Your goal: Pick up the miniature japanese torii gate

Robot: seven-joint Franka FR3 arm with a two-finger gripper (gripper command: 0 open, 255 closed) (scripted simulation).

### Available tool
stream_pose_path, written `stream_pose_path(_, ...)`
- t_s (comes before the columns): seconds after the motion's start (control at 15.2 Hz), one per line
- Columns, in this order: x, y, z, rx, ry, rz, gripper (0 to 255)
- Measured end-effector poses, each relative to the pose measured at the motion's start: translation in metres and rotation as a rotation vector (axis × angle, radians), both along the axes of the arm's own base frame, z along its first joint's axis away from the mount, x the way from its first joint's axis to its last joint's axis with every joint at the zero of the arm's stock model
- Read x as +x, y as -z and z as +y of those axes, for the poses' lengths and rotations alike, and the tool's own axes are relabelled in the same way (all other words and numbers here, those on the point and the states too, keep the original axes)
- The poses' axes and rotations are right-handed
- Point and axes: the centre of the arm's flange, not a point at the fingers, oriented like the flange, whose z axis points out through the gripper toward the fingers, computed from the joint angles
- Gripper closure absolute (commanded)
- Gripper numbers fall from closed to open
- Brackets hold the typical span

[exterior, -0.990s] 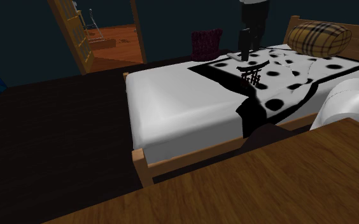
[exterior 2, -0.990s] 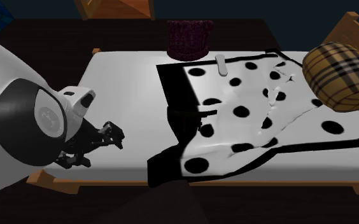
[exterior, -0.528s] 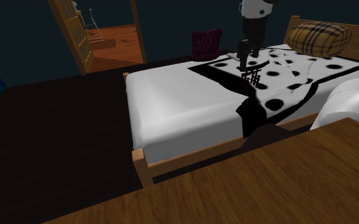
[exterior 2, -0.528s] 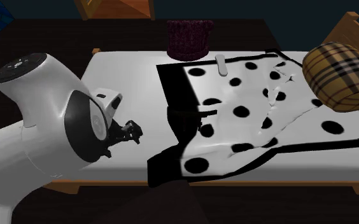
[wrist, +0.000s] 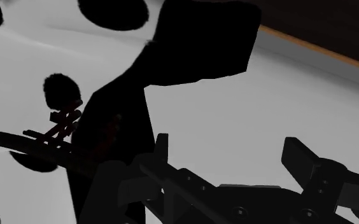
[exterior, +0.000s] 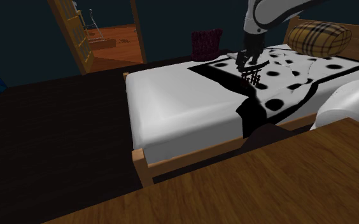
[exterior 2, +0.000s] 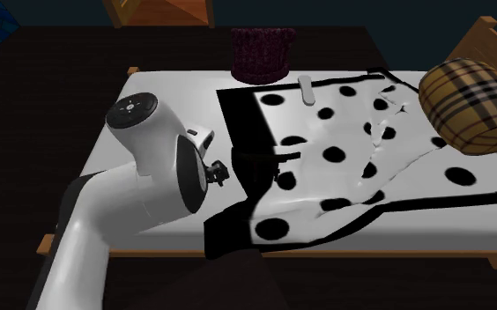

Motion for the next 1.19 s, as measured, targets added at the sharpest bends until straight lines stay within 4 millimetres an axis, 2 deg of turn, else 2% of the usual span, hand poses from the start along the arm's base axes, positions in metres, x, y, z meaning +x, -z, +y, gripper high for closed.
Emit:
stream_pose_path(0.86, 0.020, 0.097, -0.132, -0.027, 0.204, -0.165, 0)
stream_pose_path(1.12, 0.025, 0.123, -0.169, -0.035, 0.262, -0.213, 0)
stream_pose_path(1.19, 0.025, 0.127, -0.174, -0.037, 0.268, -0.218, 0)
